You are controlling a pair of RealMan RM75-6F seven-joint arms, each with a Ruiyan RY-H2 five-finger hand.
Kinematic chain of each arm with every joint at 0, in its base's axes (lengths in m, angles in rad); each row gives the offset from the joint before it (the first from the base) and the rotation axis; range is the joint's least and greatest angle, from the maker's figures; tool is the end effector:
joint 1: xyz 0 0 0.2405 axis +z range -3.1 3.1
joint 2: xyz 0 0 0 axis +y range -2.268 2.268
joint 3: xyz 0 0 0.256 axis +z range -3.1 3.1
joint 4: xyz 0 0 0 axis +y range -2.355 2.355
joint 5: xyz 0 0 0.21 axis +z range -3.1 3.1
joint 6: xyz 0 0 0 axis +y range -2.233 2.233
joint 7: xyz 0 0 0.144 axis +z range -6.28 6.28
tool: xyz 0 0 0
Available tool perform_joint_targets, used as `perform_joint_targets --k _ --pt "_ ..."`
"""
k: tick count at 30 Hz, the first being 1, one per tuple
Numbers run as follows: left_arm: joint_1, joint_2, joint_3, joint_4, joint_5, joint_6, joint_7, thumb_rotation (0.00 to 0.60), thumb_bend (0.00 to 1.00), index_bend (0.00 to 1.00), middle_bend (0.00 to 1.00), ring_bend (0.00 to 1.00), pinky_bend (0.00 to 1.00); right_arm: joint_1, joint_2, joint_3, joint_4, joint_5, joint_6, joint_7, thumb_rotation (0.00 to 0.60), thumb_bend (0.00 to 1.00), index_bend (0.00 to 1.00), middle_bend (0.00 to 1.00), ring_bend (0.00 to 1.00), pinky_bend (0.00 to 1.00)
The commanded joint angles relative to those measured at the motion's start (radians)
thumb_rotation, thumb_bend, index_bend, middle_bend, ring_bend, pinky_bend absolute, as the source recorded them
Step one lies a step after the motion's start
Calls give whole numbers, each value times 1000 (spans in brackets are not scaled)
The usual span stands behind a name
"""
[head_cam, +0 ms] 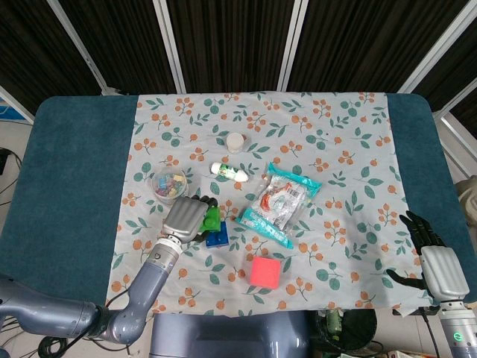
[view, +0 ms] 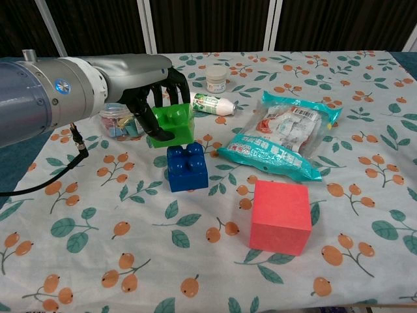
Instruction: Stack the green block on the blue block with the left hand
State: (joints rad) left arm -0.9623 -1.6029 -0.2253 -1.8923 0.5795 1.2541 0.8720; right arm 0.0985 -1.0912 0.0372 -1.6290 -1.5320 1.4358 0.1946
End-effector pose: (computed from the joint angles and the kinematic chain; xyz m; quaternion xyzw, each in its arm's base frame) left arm -0.0468 0.3035 -0.0227 -0.7522 -0.3910 -0.3193 0.4234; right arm -0.3071 -0.1821 0.1564 0.5792 -0.4492 0.4303 0.5269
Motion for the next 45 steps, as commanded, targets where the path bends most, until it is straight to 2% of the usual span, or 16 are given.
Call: perform_joint_targets --k 1,12,30,45 --pt "-1 -1 2 0 2 1 -5 600 373 495 481 395 471 0 0 0 -1 0 0 0 600 178 0 0 0 208" --pt "-8 -15 12 5 1 17 0 600 373 495 482 396 471 0 1 -1 -2 -1 -1 0 600 179 0 0 0 208" --pt "-26 -42 -5 15 -38 49 25 600 373 498 486 400 477 1 3 -1 -5 2 -3 8 600 178 0 0 0 208" --pt "-43 -88 -18 65 -48 47 24 600 373 503 488 403 481 2 5 0 -4 4 -7 17 600 178 0 0 0 207"
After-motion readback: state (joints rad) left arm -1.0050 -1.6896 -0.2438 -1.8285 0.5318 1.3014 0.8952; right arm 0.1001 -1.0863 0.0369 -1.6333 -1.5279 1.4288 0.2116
